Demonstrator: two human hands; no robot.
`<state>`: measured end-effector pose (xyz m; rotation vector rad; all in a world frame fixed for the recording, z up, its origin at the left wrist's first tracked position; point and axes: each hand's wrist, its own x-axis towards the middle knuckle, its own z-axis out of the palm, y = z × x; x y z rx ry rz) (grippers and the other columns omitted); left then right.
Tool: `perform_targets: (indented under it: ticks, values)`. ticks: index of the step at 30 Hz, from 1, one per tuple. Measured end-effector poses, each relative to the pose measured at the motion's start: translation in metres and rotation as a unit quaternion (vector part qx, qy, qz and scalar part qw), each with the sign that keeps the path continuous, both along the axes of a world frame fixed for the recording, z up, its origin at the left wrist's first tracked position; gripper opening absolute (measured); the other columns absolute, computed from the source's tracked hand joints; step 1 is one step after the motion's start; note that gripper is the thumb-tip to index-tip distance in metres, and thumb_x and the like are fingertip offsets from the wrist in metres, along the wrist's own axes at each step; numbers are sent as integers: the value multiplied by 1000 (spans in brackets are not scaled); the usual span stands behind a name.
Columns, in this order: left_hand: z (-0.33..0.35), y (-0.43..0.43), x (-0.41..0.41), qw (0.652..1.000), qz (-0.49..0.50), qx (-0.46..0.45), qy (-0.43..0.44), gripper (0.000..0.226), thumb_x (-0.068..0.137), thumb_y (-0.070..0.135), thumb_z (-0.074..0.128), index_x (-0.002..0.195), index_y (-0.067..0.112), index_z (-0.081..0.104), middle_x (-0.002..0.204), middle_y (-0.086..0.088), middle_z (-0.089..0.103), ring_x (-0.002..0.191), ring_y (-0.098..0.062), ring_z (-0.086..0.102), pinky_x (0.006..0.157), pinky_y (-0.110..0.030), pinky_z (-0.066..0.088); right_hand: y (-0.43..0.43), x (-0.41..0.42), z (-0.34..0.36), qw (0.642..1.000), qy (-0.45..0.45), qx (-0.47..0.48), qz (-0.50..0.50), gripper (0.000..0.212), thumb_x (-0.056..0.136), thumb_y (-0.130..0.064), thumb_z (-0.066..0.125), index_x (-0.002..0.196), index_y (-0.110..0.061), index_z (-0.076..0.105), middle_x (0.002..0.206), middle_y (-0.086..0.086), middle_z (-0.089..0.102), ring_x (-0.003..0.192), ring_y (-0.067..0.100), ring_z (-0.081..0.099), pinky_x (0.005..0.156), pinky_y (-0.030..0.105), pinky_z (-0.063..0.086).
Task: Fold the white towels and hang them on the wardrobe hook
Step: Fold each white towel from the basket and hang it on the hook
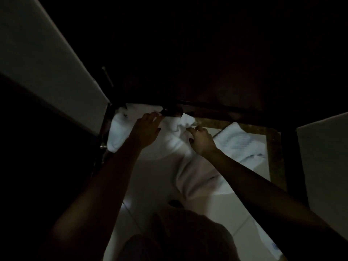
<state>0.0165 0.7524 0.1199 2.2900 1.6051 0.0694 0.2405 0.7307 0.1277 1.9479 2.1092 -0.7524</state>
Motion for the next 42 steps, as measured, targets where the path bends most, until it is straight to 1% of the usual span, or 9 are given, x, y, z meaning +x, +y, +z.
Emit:
perform_targets:
  ticks: [4, 10, 15, 19, 22, 26, 31, 37, 42]
  values:
    - [-111, 21, 10, 999, -34, -3, 8, 52, 96, 25, 51, 146, 22, 37, 150, -7, 35, 133, -30, 35, 97, -42, 39, 23, 8, -112, 1000, 24, 19, 3, 53, 97, -18, 51, 148, -25, 37, 143, 17, 40, 127, 35, 41, 99, 41, 40]
    - [-198, 47, 30, 995, -79, 53, -30, 47, 92, 18, 57, 138, 22, 50, 149, -10, 37, 135, -30, 35, 102, -42, 37, 48, -3, -209, 993, 79, 86, 23, 49, 94, -24, 60, 141, -27, 49, 151, 19, 31, 134, 35, 34, 106, 39, 34]
    - [-230, 46, 37, 982, -102, 135, -79, 21, 78, 2, 73, 99, 6, 73, 127, -23, 58, 120, -44, 52, 96, -53, 45, 38, -3, -240, 966, 119, 228, 25, 16, 76, -2, 76, 92, -3, 77, 123, 30, 59, 114, 47, 57, 92, 52, 48]
    - [-206, 34, 41, 974, -111, 183, -77, 15, 69, 1, 79, 82, 5, 72, 103, -18, 69, 103, -40, 64, 88, -51, 50, 26, 17, -203, 947, 103, 299, 62, 13, 76, -3, 76, 89, -5, 74, 122, 24, 62, 120, 46, 53, 94, 51, 43]
    - [-149, 31, 37, 970, -110, 208, -67, 15, 80, 10, 71, 94, 6, 71, 99, -15, 70, 95, -32, 67, 94, -49, 47, 26, 23, -140, 940, 78, 325, 64, 14, 86, -8, 67, 99, -3, 70, 121, 17, 64, 128, 41, 48, 101, 49, 37]
    - [-30, 24, 26, 976, -52, 190, -90, 37, 91, 28, 38, 89, 5, 67, 81, -12, 68, 81, -31, 67, 90, -43, 46, 18, 9, -24, 924, 97, 365, 52, 7, 91, -9, 61, 90, -4, 67, 90, 12, 68, 111, 34, 58, 100, 47, 36]
    - [155, -11, 7, 968, -94, 224, -68, 4, 87, 8, 63, 85, 5, 65, 80, -12, 62, 69, -29, 63, 59, -34, 53, -4, 5, 154, 934, 136, 324, 70, 12, 98, -16, 52, 92, -8, 60, 84, 9, 61, 83, 27, 56, 88, 37, 34]
    - [395, -61, -5, 976, -16, 154, -156, 15, 100, 26, 45, 101, 17, 57, 93, -5, 60, 84, -23, 58, 75, -42, 47, -42, -1, 396, 935, 189, 289, 88, 13, 100, -21, 49, 99, -12, 58, 77, 3, 62, 63, 16, 56, 60, 33, 43]
    - [581, -117, -9, 964, 7, 187, -191, 10, 97, 20, 49, 101, 19, 57, 88, -1, 64, 79, -18, 60, 69, -39, 49, -81, 15, 582, 938, 182, 288, 55, 21, 96, -12, 53, 111, -7, 66, 103, 6, 60, 97, 21, 58, 80, 29, 43]
